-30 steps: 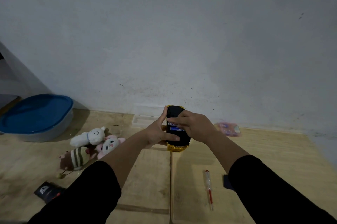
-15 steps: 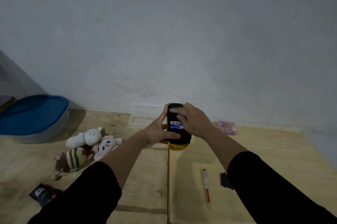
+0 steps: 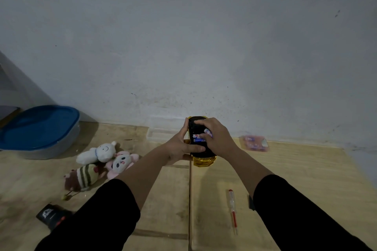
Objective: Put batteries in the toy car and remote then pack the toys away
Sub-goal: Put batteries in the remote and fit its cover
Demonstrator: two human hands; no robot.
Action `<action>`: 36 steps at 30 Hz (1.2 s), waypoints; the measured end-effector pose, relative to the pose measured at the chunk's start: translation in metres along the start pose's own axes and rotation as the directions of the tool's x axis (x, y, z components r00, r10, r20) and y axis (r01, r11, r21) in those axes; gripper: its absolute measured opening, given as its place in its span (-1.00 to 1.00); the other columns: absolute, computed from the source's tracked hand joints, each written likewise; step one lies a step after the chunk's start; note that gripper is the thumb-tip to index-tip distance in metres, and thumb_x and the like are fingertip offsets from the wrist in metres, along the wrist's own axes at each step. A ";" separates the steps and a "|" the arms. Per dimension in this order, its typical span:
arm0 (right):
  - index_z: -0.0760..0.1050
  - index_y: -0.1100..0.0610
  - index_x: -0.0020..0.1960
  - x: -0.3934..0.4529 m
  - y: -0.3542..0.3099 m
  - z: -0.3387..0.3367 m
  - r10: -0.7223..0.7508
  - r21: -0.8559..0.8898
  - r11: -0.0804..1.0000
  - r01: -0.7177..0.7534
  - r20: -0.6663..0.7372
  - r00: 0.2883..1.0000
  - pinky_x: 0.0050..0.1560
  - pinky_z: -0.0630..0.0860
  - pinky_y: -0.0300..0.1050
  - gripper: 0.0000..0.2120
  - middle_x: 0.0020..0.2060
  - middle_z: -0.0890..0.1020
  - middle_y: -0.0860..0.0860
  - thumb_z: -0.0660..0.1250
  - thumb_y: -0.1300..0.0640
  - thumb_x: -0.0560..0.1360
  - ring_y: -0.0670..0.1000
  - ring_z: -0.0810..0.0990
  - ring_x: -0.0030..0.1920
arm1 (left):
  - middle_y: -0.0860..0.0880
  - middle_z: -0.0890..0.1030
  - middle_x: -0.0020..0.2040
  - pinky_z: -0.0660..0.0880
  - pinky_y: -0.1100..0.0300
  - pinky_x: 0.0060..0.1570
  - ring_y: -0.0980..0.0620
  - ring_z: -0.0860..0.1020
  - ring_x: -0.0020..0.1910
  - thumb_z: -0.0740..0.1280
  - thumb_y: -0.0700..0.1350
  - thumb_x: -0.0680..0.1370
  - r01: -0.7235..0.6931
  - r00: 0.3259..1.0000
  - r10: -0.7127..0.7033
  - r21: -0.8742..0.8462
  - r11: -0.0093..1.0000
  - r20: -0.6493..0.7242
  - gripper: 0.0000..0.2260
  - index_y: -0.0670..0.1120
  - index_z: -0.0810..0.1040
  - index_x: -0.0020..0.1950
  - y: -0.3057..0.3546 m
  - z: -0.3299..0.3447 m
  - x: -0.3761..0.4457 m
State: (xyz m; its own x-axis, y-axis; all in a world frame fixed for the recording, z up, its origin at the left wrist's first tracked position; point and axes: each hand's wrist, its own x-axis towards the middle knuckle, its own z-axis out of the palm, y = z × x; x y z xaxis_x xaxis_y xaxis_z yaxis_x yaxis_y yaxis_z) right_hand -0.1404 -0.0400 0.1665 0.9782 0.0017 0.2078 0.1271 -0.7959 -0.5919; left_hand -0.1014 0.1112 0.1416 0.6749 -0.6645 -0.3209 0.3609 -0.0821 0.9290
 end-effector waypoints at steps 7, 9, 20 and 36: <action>0.35 0.05 0.37 0.002 -0.002 0.003 -0.009 0.059 0.998 0.007 0.028 1.000 0.27 0.23 -0.29 -0.52 0.37 0.37 0.05 0.24 0.36 0.50 0.04 0.34 0.37 | -0.13 0.46 0.33 0.56 -0.07 0.08 -0.13 0.55 0.20 0.47 -0.33 0.41 -0.012 0.999 0.009 0.060 0.998 0.042 0.03 0.36 -0.14 0.48 0.002 0.000 0.003; 0.33 0.01 0.39 0.004 0.000 0.001 -0.015 0.029 0.999 0.013 0.051 0.999 0.30 0.17 -0.28 -0.51 0.43 0.30 0.04 0.31 0.27 0.50 0.02 0.27 0.42 | -0.12 0.45 0.35 0.57 -0.06 0.08 -0.12 0.55 0.20 0.48 -0.32 0.41 -0.014 0.999 0.010 0.070 0.997 0.052 0.03 0.37 -0.14 0.47 0.003 -0.002 0.004; 0.49 0.06 0.29 0.014 0.004 -0.007 0.051 -0.193 0.981 -0.038 0.066 0.997 0.07 0.38 -0.15 -0.68 0.04 0.54 0.16 0.25 0.18 0.55 0.10 0.51 0.07 | -0.10 0.54 0.22 0.59 -0.02 0.02 -0.07 0.58 0.15 0.45 -0.36 0.41 0.003 1.000 -0.003 0.046 0.999 -0.003 0.03 0.33 -0.16 0.49 0.001 -0.012 0.002; 0.40 0.12 -0.03 0.023 -0.005 -0.005 0.184 0.073 0.982 -0.174 -0.165 0.969 -0.14 0.46 -0.16 -0.89 -0.09 0.65 0.08 0.32 0.15 0.51 0.05 0.59 -0.07 | -0.07 0.53 0.21 0.60 -0.02 -0.01 -0.08 0.58 0.14 0.46 -0.36 0.40 -0.009 1.000 0.010 0.065 0.998 -0.023 0.05 0.33 -0.18 0.49 0.008 -0.017 0.003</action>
State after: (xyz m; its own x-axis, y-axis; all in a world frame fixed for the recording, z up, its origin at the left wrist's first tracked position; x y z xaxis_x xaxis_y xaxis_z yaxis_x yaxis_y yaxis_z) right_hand -0.1196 -0.0394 0.1779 0.9441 -0.2448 0.2208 -0.0334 -0.7375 -0.6745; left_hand -0.0850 0.1213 0.1449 0.6930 -0.6482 -0.3155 0.3123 -0.1246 0.9418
